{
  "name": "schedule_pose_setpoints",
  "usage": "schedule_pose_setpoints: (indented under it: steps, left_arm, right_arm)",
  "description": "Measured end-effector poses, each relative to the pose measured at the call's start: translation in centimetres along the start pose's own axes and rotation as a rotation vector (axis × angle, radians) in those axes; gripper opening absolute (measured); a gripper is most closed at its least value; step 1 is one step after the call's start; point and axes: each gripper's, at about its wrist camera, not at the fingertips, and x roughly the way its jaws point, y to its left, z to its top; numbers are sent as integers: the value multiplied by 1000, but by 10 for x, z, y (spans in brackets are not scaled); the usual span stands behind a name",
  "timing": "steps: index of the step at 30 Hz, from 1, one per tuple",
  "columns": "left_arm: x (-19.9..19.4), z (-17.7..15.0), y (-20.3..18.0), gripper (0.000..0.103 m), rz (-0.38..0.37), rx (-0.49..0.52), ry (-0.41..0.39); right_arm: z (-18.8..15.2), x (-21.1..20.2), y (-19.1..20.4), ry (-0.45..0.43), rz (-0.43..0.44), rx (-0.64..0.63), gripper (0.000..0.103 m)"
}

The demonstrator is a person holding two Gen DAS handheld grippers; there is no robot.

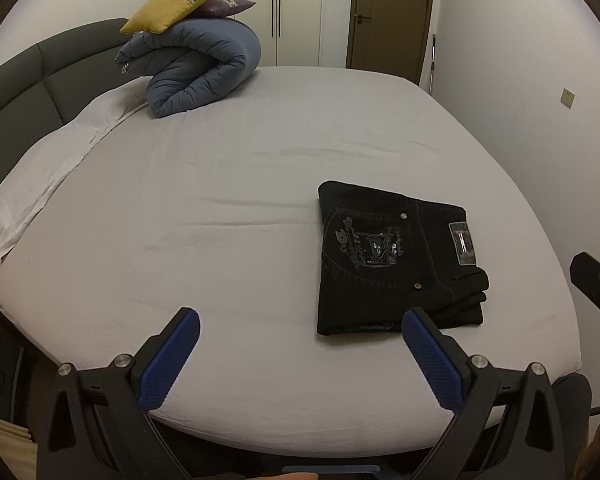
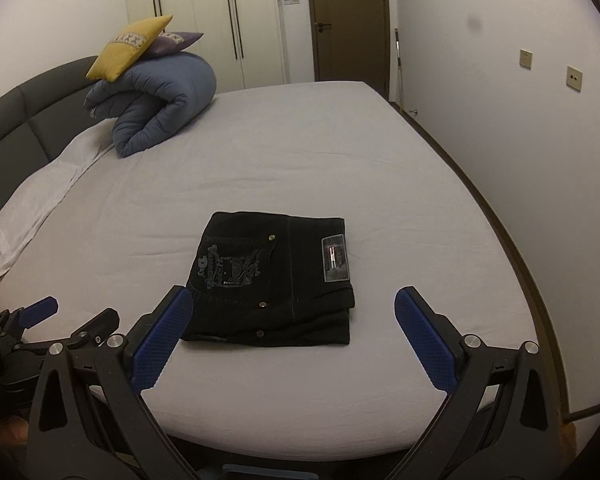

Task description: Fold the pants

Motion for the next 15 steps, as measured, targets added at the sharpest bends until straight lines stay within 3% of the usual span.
schedule_pose_setpoints:
  steps: [15]
  left_arm:
    - [2, -4, -4, 103, 3, 9, 4]
  right_arm:
    - [0, 12, 12, 31, -3, -12, 103]
